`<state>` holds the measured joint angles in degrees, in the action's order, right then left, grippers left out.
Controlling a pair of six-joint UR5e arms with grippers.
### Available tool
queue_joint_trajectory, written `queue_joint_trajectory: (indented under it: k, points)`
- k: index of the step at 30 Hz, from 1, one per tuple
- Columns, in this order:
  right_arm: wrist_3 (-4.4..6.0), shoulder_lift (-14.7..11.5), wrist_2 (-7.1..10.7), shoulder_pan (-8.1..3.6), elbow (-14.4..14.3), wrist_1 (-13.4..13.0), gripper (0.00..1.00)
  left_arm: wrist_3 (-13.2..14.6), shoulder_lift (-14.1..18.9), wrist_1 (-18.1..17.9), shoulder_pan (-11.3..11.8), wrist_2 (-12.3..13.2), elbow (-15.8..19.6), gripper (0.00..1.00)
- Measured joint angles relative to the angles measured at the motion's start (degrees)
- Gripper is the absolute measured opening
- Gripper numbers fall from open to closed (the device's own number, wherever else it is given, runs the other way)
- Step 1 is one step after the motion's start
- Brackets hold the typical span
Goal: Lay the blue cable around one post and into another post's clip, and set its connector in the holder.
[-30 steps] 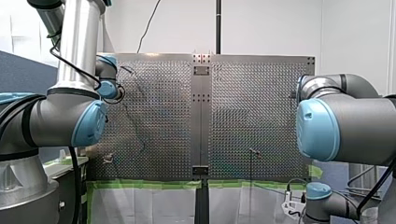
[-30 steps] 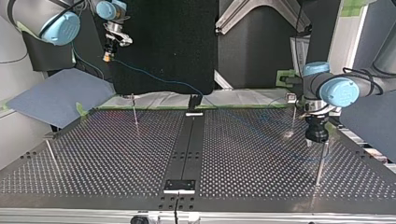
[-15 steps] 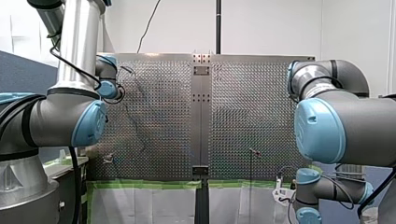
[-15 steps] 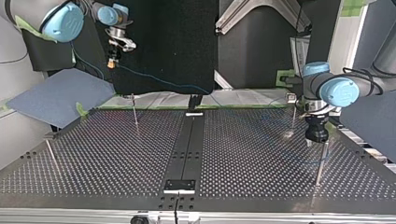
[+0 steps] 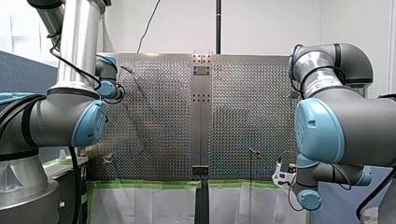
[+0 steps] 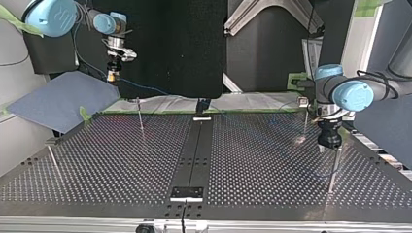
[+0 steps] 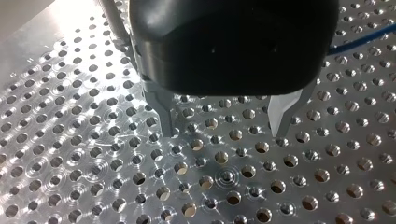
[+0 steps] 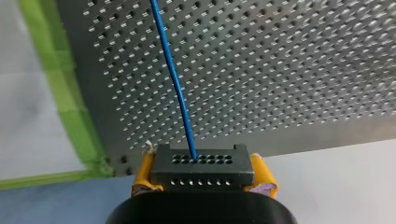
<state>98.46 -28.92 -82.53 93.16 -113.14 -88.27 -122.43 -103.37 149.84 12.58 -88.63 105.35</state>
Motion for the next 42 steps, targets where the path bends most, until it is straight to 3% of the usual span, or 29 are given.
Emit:
queue_joint_trajectory:
  k: [13,22,29,35,42]
  points:
    - [0.28,-7.0,3.1,0.3,0.0,0.8,0.03,0.0,0.0,0.0,0.0,0.0,0.0,1.0]
    - [0.57,-11.0,1.94,0.09,0.0,3.1,0.03,0.0,0.0,0.2,0.0,0.0,0.0,1.0]
    - [0.93,-9.8,-0.04,-0.13,0.2,4.4,0.03,0.0,0.0,0.3,0.0,0.0,0.0,1.0]
    - [-0.62,-6.7,-0.77,-0.19,0.3,5.3,0.03,0.0,0.0,0.4,0.0,0.0,0.0,1.0]
    - [-1.7,-5.2,0.02,0.18,1.4,6.6,0.03,0.0,0.0,0.5,-0.1,0.0,0.0,1.0]
